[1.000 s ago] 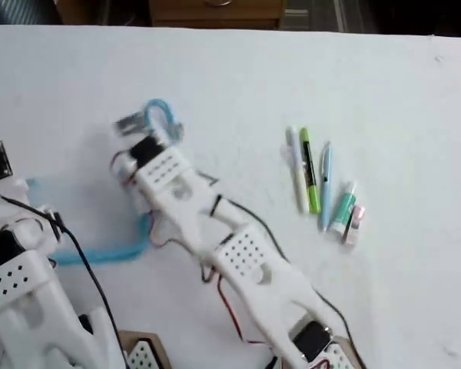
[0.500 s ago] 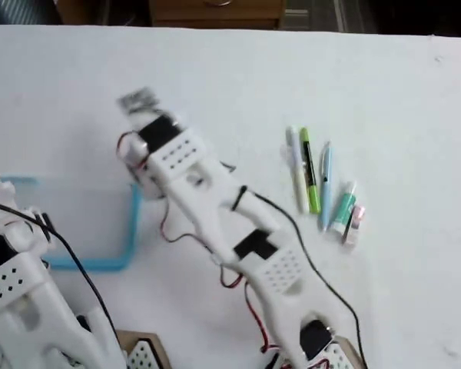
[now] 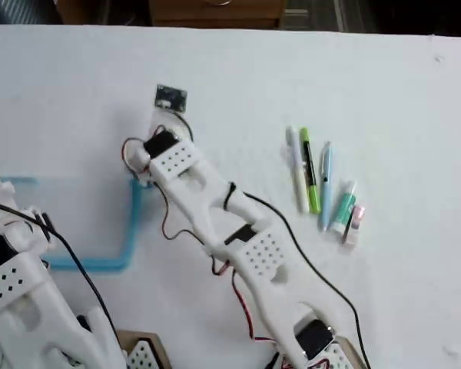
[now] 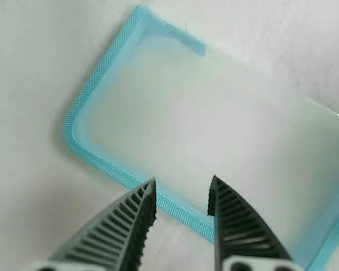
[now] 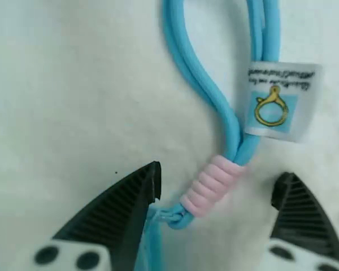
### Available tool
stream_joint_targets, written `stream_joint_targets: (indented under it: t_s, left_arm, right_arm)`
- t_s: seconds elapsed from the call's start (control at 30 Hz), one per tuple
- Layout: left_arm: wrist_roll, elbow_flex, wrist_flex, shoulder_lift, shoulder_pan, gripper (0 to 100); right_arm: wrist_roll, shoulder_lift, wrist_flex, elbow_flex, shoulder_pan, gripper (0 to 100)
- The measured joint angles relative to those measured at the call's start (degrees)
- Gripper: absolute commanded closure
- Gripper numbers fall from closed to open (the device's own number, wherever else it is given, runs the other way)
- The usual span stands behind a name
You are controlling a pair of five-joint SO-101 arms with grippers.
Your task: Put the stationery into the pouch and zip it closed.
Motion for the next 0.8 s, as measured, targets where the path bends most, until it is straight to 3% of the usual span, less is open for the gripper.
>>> stream_joint_targets:
  t_s: [0.2,0.47,0.8]
  left_arm:
    - [0.0,0.0,0.0,0.0,0.0,83]
    - [0.0,0.0,0.0,0.0,-0.2,83]
    - [0.0,0.0,0.0,0.0,-0.2,83]
  right_arm:
    - [1.3,7.3,7.2,-12.6,3.4,98.7]
    - [6.9,15.7,15.6,-25.9,5.0,98.2]
    - [12.4,16.2,25.4,-37.8,4.9,98.2]
